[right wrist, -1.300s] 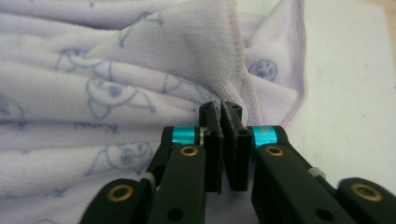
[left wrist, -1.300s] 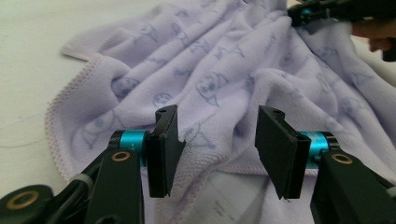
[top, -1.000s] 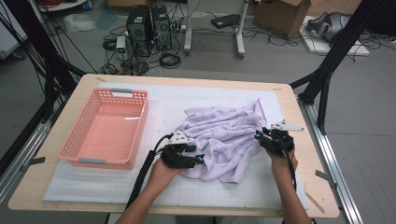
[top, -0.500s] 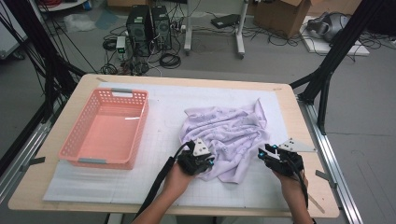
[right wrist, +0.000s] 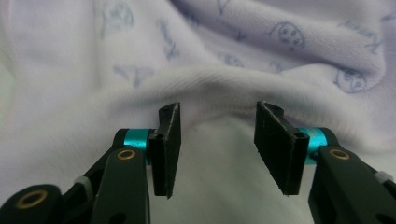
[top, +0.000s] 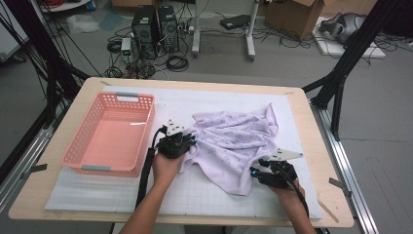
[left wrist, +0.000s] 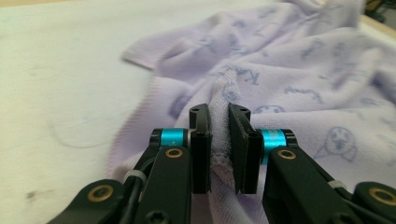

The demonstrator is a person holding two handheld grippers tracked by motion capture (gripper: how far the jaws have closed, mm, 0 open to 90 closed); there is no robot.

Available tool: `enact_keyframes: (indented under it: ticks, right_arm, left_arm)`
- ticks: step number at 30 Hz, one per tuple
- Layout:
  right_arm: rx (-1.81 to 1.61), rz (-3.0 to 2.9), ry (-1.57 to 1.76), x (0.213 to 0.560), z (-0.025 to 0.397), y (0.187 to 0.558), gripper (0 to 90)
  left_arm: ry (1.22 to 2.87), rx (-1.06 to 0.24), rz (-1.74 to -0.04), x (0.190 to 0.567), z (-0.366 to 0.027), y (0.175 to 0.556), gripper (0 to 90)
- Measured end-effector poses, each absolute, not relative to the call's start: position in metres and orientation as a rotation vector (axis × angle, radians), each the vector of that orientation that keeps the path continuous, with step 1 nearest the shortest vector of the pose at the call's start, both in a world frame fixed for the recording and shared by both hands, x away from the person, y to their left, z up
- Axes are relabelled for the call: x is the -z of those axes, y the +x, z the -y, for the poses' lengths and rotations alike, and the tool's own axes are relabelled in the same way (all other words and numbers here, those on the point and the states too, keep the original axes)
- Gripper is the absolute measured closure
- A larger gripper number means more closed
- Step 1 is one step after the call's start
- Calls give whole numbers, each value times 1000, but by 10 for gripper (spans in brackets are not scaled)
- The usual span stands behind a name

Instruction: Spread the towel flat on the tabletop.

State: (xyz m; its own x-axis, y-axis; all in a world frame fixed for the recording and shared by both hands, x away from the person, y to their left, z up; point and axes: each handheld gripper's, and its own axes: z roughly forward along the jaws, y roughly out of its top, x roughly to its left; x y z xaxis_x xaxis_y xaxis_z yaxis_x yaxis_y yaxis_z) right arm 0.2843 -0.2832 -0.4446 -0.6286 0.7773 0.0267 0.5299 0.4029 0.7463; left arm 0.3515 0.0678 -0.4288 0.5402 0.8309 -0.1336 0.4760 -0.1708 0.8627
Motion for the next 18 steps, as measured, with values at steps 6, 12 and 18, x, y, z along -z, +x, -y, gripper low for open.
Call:
enact_keyframes:
  ticks: [6, 12, 18]
  right_arm:
    - [-1095, -2378, 1121, 448, 279, 287, 875]
    - [-1154, -2337, 1168, 445, 287, 286, 703]
    - [-1238, -2395, 1124, 446, 269, 283, 522]
  left_arm:
    - [1833, -453, -1061, 432, -66, 351, 761]
    - [1831, -432, -1042, 431, -68, 349, 761]
    - [1862, -428, -994, 431, -67, 346, 778]
